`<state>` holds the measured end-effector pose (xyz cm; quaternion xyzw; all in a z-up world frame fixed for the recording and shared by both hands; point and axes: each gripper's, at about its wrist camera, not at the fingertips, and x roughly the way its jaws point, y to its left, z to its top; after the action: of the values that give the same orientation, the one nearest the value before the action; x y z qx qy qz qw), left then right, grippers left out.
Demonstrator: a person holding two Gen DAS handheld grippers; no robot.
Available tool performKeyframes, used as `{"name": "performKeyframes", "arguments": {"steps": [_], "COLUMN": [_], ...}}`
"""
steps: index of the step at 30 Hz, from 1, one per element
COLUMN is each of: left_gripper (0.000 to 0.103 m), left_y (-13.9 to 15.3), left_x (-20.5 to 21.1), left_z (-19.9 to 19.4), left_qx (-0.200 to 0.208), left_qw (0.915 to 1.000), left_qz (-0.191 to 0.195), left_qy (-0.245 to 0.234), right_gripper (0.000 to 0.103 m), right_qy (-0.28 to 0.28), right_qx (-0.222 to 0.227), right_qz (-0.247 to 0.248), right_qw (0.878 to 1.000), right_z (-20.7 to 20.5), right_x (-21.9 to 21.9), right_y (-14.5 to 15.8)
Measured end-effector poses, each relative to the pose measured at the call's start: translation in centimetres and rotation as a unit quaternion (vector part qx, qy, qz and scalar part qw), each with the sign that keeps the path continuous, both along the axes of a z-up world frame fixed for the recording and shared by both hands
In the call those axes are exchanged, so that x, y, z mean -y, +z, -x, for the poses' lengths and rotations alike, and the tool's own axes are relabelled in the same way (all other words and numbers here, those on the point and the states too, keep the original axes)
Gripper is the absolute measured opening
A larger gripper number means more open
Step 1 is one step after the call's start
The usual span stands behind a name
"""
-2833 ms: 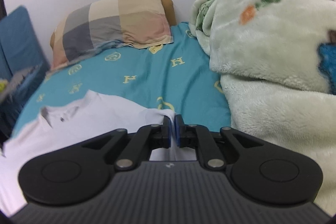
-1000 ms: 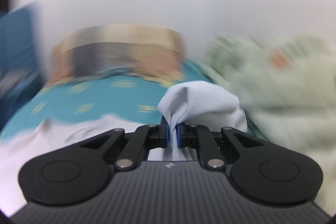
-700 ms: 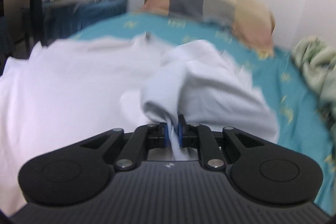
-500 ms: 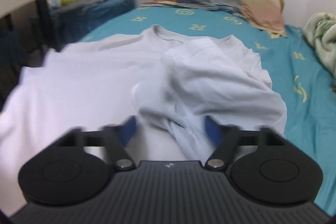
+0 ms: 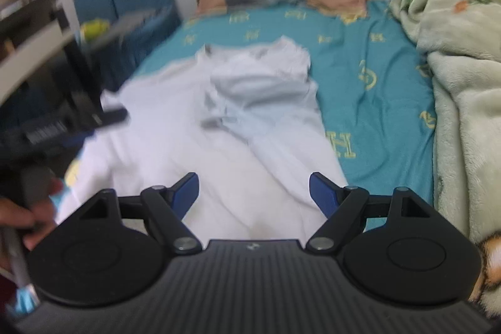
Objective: Fold clothes
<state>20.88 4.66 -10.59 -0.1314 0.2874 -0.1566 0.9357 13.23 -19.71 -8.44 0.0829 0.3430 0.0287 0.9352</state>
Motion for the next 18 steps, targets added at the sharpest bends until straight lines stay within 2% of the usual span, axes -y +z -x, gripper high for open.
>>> {"name": "performKeyframes", "arguments": {"steps": [4,7,10,15,17,18], "left_gripper": [0.098,0.098,0.094,0.085,0.076,0.062], "left_y": [-0.1,-0.3,-1.5,-4.3,-4.9,-5.2], "left_x": [2.2,3.9,5.7,7.6,8.0,8.2], "left_z": [-1.3,-4.3,-9.2,-18.3,-20.8,-21.9], "left_qx": [0.011,0.015,-0.004,-0.061,-0.077,-0.086], "left_qw": [0.9996,0.9989,0.9984,0.996,0.9943,0.9931], "left_qz": [0.001,0.016,0.012,0.01,0.025,0.032], "left_qy": [-0.026,-0.042,-0.056,-0.065,-0.07,-0.074], "right_gripper": [0.079,0.079,0.079,0.079,0.079,0.079], "right_qy": [-0.018,-0.033,-0.05,-0.067,-0.067,-0.066], "right_qx": [0.011,0.014,-0.003,-0.019,-0.022,-0.024], "right_qz": [-0.007,-0.012,-0.043,-0.087,-0.094,-0.096], "right_qw": [1.0,0.999,0.998,0.994,0.993,0.993], "right_z": [-1.2,-2.3,-3.4,-4.6,-5.2,-5.5], "right_x": [1.6,2.8,4.5,6.2,6.5,6.6], "right_y": [-0.3,-0.8,-1.8,-3.2,-3.5,-3.7]}}
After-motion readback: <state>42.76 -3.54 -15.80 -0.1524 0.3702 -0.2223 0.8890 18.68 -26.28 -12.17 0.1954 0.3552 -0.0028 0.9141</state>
